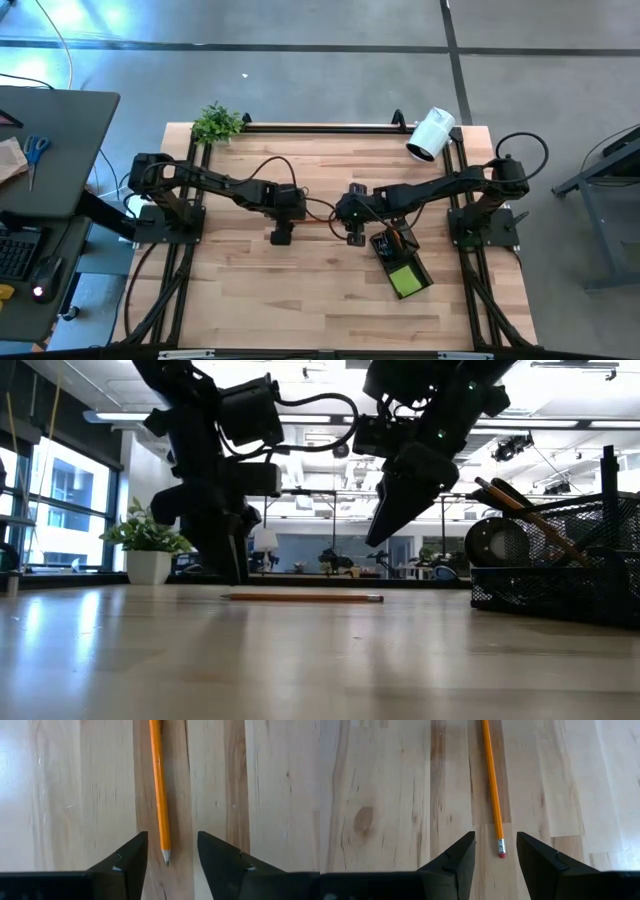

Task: Pick and place office supplies into organizer
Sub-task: Put the orange pencil into the black desk organizer

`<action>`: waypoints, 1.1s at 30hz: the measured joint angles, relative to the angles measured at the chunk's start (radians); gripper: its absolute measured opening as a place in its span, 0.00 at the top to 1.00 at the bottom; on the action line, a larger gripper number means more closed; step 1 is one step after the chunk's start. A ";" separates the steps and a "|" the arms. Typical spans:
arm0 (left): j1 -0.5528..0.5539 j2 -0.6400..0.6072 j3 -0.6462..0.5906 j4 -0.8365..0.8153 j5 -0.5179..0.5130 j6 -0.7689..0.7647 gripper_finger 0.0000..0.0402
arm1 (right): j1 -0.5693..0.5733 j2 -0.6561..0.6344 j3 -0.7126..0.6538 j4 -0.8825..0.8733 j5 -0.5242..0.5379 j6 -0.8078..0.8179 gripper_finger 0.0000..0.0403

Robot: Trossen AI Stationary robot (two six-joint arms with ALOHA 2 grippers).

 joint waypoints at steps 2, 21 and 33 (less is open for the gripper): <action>0.000 0.000 0.000 -0.001 0.000 0.000 0.63 | 0.000 0.000 0.000 0.000 0.000 0.001 0.66; 0.065 0.155 0.126 -0.136 0.052 -0.004 0.72 | 0.011 0.000 0.000 0.005 -0.017 0.009 0.66; 0.057 0.179 0.132 -0.146 0.037 -0.016 0.97 | 0.037 0.000 0.000 0.004 -0.014 0.007 0.66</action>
